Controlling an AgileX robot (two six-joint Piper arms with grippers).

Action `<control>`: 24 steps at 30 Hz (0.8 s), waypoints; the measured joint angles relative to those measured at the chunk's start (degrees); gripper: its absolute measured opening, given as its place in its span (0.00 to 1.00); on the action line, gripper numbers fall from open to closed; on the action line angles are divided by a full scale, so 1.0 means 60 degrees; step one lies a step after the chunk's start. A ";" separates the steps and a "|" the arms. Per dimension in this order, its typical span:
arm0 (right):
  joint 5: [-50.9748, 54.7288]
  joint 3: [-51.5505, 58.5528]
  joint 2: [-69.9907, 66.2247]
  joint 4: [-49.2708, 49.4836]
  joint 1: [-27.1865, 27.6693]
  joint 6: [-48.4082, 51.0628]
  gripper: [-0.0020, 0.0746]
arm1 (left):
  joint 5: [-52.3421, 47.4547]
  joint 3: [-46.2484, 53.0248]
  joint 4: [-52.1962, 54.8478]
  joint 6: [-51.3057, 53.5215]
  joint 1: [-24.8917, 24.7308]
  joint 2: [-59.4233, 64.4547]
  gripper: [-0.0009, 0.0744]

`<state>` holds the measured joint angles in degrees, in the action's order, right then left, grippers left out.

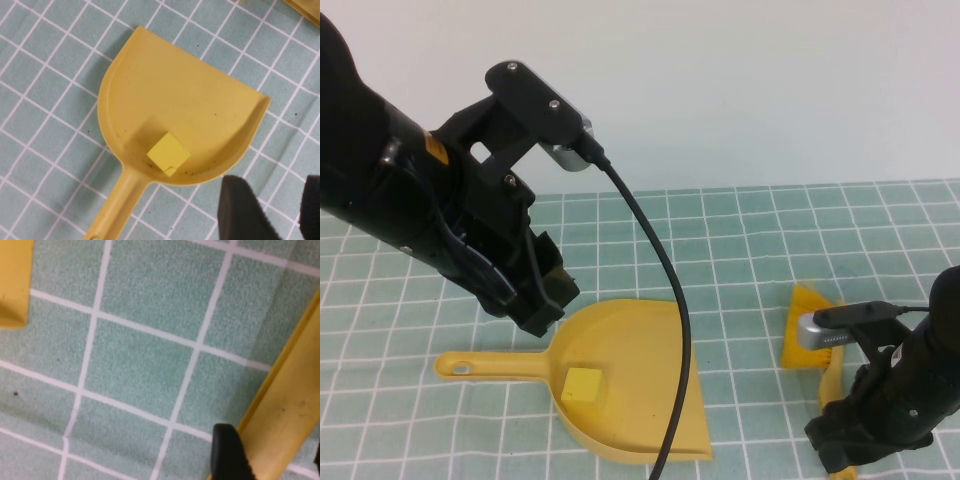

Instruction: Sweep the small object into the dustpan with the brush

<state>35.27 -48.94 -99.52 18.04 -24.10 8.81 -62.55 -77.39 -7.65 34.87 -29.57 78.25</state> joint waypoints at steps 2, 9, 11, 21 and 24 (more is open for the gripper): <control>0.0057 0.0000 0.0116 -0.0091 0.0000 -0.0028 0.49 | 0.0000 0.0000 0.0000 0.0000 0.0000 0.0000 0.36; 0.0140 0.0000 0.1697 -0.0489 0.0000 -0.0011 0.43 | -0.0006 0.0000 0.0000 -0.0020 0.0000 0.0000 0.35; 0.0175 0.0000 0.2414 -0.0814 0.0000 -0.0011 0.36 | -0.0041 0.0000 -0.0022 -0.0039 0.0000 0.0000 0.34; 0.0049 0.0055 0.6313 -0.2817 0.0000 0.0019 0.04 | -0.0480 0.0000 -0.0105 -0.0039 0.0000 0.0000 0.08; -0.0396 0.0290 0.7486 -0.3367 0.0000 -0.0064 0.03 | -0.0500 0.0000 -0.0105 -0.0039 0.0000 0.0000 0.03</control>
<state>32.89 -47.20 -54.60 -2.16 -24.10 8.42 -65.55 -77.39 -8.28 34.63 -29.57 78.25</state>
